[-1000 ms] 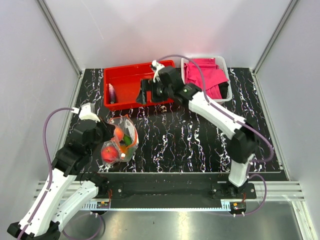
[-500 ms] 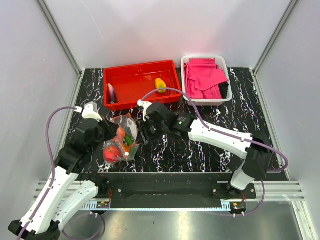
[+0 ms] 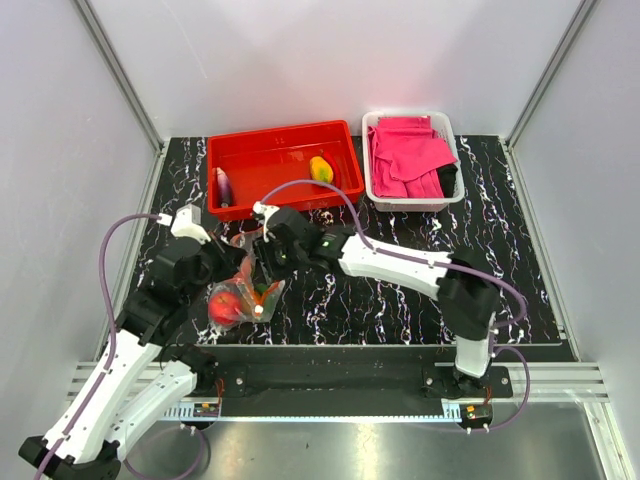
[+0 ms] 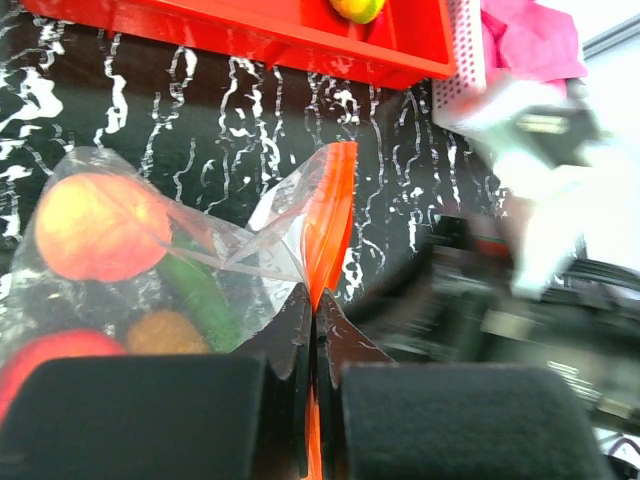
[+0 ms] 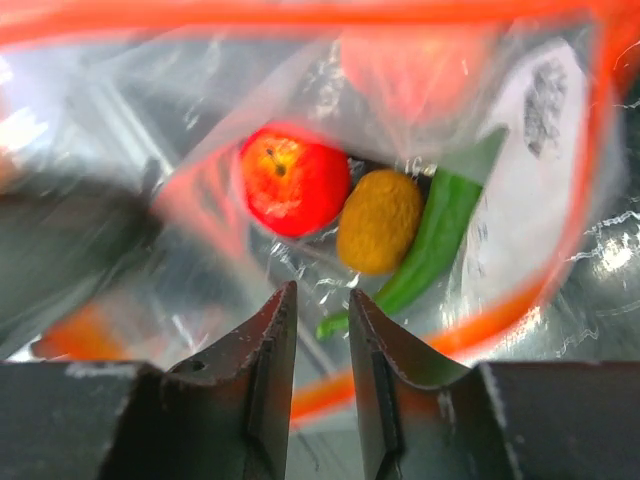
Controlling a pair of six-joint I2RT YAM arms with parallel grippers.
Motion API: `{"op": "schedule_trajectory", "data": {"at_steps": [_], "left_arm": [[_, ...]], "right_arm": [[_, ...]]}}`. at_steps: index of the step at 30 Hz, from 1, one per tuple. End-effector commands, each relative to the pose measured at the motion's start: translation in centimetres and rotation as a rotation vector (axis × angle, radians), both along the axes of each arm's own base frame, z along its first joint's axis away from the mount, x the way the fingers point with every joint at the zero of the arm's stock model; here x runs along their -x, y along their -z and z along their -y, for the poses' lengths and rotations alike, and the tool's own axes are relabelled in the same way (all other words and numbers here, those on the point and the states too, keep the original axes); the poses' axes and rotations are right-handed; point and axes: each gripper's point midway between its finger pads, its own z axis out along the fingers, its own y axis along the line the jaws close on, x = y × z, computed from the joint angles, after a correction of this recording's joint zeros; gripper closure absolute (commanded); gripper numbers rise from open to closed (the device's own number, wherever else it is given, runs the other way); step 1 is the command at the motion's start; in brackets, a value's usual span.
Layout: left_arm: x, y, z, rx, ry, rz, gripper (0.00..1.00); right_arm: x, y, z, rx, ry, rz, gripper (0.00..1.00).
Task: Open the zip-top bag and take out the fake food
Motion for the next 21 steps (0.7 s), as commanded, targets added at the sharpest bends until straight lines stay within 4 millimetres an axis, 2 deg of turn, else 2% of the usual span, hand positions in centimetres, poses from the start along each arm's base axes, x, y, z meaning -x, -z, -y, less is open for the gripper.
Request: {"op": "schedule_trajectory", "data": {"at_steps": [1, 7, 11, 17, 21], "left_arm": [[-0.4, -1.1, 1.5, 0.080, 0.041, 0.046, 1.00], [-0.4, -0.6, 1.8, 0.093, 0.052, 0.038, 1.00], [-0.4, -0.2, 1.9, 0.108, 0.043, 0.032, 1.00], [0.0, -0.2, 1.9, 0.120, 0.052, 0.038, 1.00], [0.0, 0.5, 2.0, 0.110, 0.059, 0.031, 1.00]], "right_arm": [[-1.2, -0.2, -2.4, -0.049, 0.000, 0.020, 0.66], [-1.9, 4.4, -1.5, 0.038, 0.041, 0.019, 0.67], [-2.2, 6.3, -1.1, 0.083, 0.046, 0.026, 0.64], [-2.3, 8.9, -0.5, 0.142, 0.042, 0.033, 0.57], [-2.2, 10.7, -0.1, 0.178, 0.038, 0.021, 0.51]]}}
